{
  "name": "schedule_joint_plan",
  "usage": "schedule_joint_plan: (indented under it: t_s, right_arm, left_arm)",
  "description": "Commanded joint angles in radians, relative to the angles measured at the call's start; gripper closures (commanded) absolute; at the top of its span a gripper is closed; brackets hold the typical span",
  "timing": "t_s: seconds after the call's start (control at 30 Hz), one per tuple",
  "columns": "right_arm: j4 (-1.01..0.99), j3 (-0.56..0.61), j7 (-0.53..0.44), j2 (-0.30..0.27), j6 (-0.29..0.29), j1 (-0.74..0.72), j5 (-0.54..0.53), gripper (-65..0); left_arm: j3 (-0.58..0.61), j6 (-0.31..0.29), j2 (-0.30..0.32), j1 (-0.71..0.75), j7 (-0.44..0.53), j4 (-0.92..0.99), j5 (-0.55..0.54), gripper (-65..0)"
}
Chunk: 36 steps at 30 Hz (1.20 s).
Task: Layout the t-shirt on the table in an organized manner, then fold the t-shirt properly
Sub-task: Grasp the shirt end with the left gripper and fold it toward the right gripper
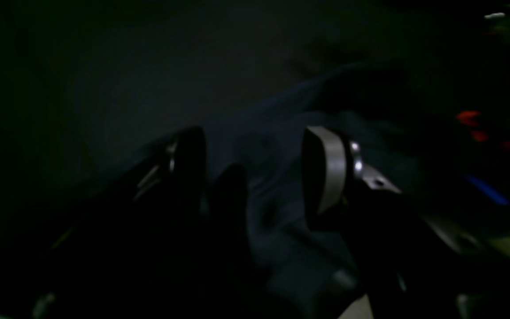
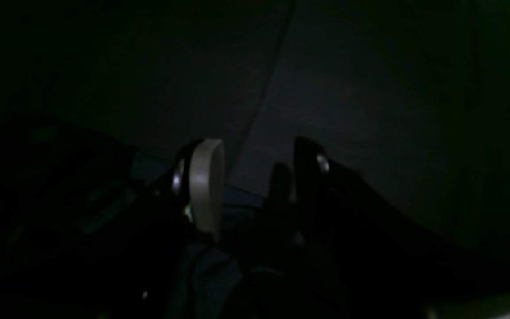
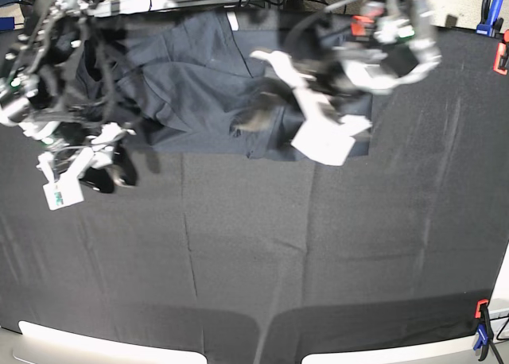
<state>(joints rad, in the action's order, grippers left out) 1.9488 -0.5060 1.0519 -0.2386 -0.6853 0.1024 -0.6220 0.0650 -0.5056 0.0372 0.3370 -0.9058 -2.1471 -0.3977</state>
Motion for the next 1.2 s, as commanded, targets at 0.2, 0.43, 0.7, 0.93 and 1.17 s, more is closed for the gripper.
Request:
schedule_joint_plan:
  t_s: [0.2,0.43,0.7,0.93,1.17]
  right_arm:
    - [0.018,-0.003,-0.016,-0.041,-0.013,-0.013,-0.021,-25.4]
    - [0.018,-0.003,0.012,-0.042,-0.013,-0.013,-0.063,-25.4]
    - [-0.031,-0.006,0.066,-0.05,0.019,0.06,-0.059,-25.5]
    - [-0.119,-0.112,0.066,-0.086,0.019,0.121,-0.037,-25.7]
    - [-0.238,-0.22,0.066,-0.157,0.019,0.193,-0.052,-25.7]
  left_arm:
    - [-0.106,-0.094,0.089,0.17,0.08,-0.018,-0.014,-32.4]
    - [-0.092,-0.094,0.11,0.254,0.106,-0.018,-0.038,-32.4]
    - [-0.053,-0.093,0.111,0.221,0.107,-0.018,-0.011,-32.4]
    - [-0.053,-0.051,0.111,0.177,0.118,-0.018,0.056,-32.4]
    - [-0.053,-0.043,0.111,0.172,0.134,-0.018,0.087,-32.4]
